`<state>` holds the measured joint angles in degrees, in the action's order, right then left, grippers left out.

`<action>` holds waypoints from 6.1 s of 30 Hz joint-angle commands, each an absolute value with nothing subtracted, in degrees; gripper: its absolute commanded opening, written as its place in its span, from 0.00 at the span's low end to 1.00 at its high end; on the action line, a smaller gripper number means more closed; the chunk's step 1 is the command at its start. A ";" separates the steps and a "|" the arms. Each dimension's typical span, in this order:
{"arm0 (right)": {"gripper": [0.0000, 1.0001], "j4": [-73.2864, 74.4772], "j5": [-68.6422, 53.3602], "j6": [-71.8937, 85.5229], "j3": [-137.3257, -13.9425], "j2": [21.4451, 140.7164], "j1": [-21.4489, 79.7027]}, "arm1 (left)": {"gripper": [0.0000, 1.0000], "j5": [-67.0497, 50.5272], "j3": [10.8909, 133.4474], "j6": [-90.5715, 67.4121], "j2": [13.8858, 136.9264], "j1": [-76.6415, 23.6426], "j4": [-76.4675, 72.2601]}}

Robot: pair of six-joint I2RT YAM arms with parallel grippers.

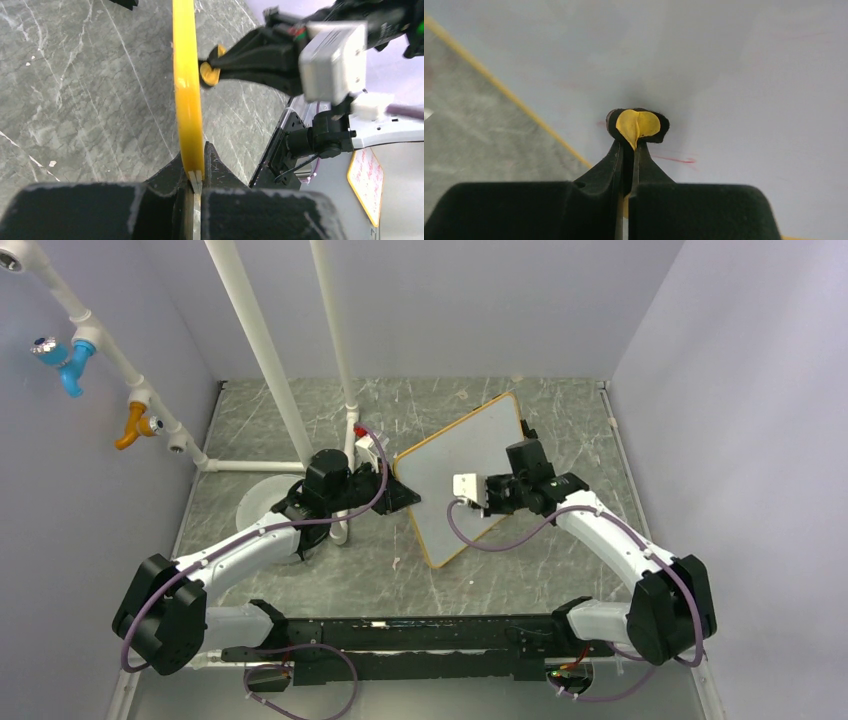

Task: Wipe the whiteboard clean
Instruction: Erase the whiteboard at the center of the board.

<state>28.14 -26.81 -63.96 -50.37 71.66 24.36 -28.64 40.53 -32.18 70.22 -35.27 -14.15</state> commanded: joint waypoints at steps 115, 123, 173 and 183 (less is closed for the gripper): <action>0.00 35.31 -30.70 -55.90 -49.24 74.46 19.80 | 0.00 -38.49 40.43 -30.81 64.34 -36.02 -17.43; 0.00 34.21 -32.00 -50.08 -59.46 73.24 17.24 | 0.00 -38.63 40.43 -30.88 64.93 -35.97 -17.70; 0.00 37.13 -30.90 -53.93 -54.65 76.49 17.63 | 0.00 -39.36 40.66 -30.28 64.51 -35.34 -16.80; 0.00 37.79 -34.38 -52.24 -57.87 76.01 15.17 | 0.00 -39.13 40.00 -30.45 63.27 -34.96 -16.95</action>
<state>40.62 -31.86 -52.47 -59.16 76.86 15.97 -32.01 38.85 -29.45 66.43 -34.83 -12.10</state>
